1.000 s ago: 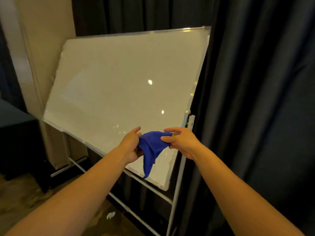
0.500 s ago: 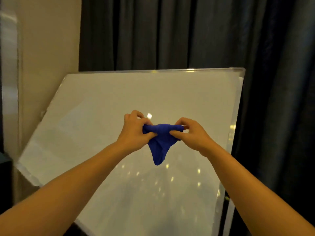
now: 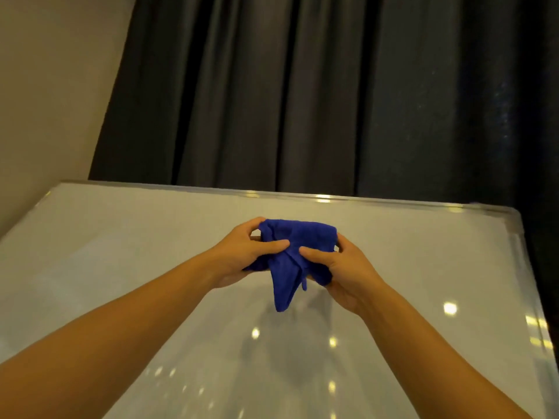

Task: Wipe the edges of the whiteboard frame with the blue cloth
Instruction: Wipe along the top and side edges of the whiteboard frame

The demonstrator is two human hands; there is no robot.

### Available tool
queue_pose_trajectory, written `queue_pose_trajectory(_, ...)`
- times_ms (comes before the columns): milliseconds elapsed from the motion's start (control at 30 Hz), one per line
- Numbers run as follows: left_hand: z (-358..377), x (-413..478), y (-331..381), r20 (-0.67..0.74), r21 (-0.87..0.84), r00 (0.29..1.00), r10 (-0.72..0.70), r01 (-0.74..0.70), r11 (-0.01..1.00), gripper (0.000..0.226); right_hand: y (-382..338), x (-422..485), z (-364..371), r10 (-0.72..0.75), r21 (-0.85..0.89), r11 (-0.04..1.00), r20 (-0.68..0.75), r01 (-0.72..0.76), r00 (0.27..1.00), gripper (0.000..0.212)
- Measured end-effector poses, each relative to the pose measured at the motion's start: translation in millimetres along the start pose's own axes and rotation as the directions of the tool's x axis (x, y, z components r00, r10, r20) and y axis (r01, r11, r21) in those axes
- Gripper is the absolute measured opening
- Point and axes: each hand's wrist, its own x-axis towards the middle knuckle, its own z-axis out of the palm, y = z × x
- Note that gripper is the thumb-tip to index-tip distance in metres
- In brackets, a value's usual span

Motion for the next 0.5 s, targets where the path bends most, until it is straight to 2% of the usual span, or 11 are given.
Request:
queue_pose_trajectory(133, -34.1, 77.0, 14.8, 0.005, 0.029, 0.991, 0.135, -0.135, 0.99, 0.035, -12.3, 71.8, 14.6, -0.246, -0.195, 0.953, -0.06, 0.23, 0.967, 0.036)
queue_pose_trajectory(233, -66.0, 130.2, 31.0, 0.078, 0.189, 0.934, 0.349, -0.357, 0.915, 0.027, -22.2, 119.2, 29.9, -0.492, -0.398, 0.795, 0.018, 0.458, 0.87, 0.042)
queue_pose_trajectory(267, -73.7, 143.5, 35.8, 0.095, 0.309, 0.884, 0.458, -0.463, 0.831, 0.027, -27.8, 131.1, 32.7, -0.562, -0.47, 0.713, 0.06, 0.52, 0.825, 0.044)
queue_pose_trajectory(300, -84.0, 159.6, 38.3, 0.136, 0.44, 0.802, 0.582, -0.575, 0.689, 0.028, -31.1, 146.8, 36.6, -0.635, -0.565, 0.596, 0.103, 0.571, 0.766, 0.043)
queue_pose_trajectory(367, -109.8, 193.4, 37.6, 0.338, 0.627, 0.541, 0.77, -0.74, 0.244, 0.026, -32.8, 180.5, 51.3, -0.738, -0.75, 0.292, 0.218, 0.594, 0.638, 0.039)
queue_pose_trajectory(400, -122.4, 208.3, 35.0, 0.449, 0.658, 0.422, 0.788, -0.752, 0.027, 0.026, -32.6, 196.5, 57.3, -0.753, -0.801, 0.152, 0.286, 0.579, 0.593, 0.036)
queue_pose_trajectory(433, -130.3, 217.7, 31.5, 0.532, 0.667, 0.348, 0.772, -0.734, -0.128, 0.026, -32.8, 206.5, 59.8, -0.734, -0.825, 0.063, 0.343, 0.562, 0.586, 0.036)
queue_pose_trajectory(467, -138.1, 226.4, 26.9, 0.579, 0.666, 0.301, 0.757, -0.711, -0.227, 0.027, -31.7, 214.7, 62.5, -0.698, -0.838, 0.011, 0.384, 0.545, 0.604, 0.036)
queue_pose_trajectory(500, -147.8, 235.9, 22.0, 0.591, 0.664, 0.277, 0.757, -0.701, -0.262, 0.027, -28.3, 223.4, 66.9, -0.657, -0.849, -0.034, 0.417, 0.527, 0.628, 0.037)
